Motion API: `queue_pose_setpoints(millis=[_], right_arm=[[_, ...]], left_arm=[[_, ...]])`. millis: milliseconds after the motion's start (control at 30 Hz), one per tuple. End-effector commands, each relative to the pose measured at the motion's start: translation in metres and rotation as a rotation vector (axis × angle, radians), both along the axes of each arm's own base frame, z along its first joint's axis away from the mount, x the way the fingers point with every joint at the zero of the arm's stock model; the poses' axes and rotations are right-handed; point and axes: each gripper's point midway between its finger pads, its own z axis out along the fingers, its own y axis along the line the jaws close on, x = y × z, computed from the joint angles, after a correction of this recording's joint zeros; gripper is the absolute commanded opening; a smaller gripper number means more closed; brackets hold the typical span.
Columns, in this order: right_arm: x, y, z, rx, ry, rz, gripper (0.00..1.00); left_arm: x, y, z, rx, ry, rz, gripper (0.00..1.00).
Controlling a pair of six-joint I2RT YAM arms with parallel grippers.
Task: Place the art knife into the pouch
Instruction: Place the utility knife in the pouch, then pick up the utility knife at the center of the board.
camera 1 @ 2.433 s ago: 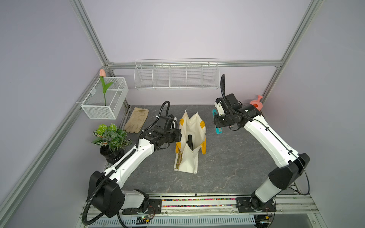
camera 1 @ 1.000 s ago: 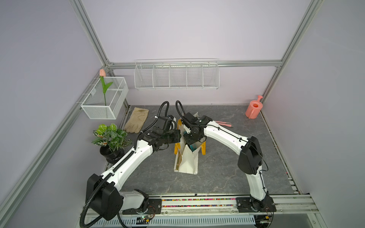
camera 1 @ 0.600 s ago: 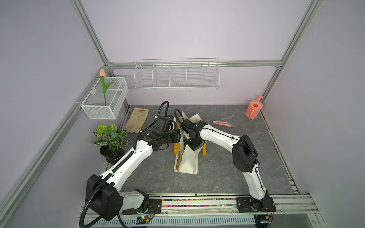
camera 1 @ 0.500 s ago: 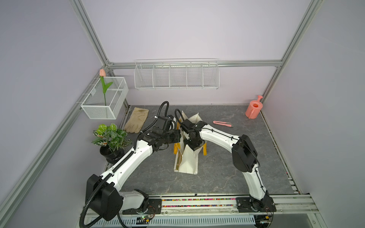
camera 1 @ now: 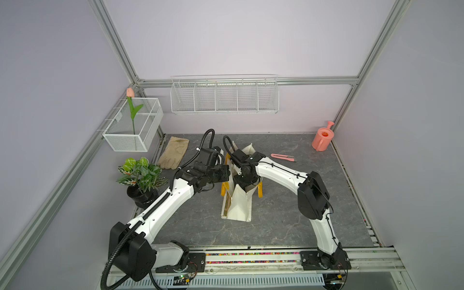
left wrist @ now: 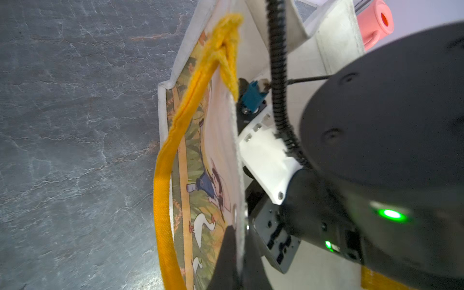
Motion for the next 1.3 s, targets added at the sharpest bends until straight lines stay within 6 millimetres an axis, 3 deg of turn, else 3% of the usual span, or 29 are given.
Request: queue_pose_setpoints(millis=[0,233,367,567,767,933,1100,1267], right_arm=[[0.002,-0.006,0.083,0.098,-0.132,0.009,0.63],[0.004,-0.034,0.169,0.178,-0.289,-0.025,0.69],[0.016,-0.066,0.192,0.178,-0.367,-0.108,0.69],[0.036,-0.125,0.205,0.232,-0.435,-0.269,0.77],[0.07,-0.194,0.169,0.225,-0.375,-0.443,0.79],[0.114,-0.236,0.11,0.166,-0.289,-0.541,0.78],[0.167,-0.259,0.075,0.167,-0.243,-0.585,0.78],[0.219,-0.263,0.041,0.123,-0.186,-0.584,0.77]], left_arm=[[-0.007,0.006,-0.011,0.02,0.034,0.006,0.0],[-0.006,0.004,-0.012,0.015,0.037,0.003,0.0],[-0.006,0.003,-0.01,0.012,0.035,-0.001,0.0],[-0.006,0.004,-0.009,0.017,0.031,-0.002,0.0],[-0.006,0.002,-0.01,0.01,0.035,-0.004,0.0],[-0.005,0.004,-0.008,0.02,0.036,0.0,0.0],[-0.005,0.002,-0.008,0.013,0.04,-0.004,0.0],[-0.004,-0.002,-0.012,0.0,0.049,-0.01,0.0]])
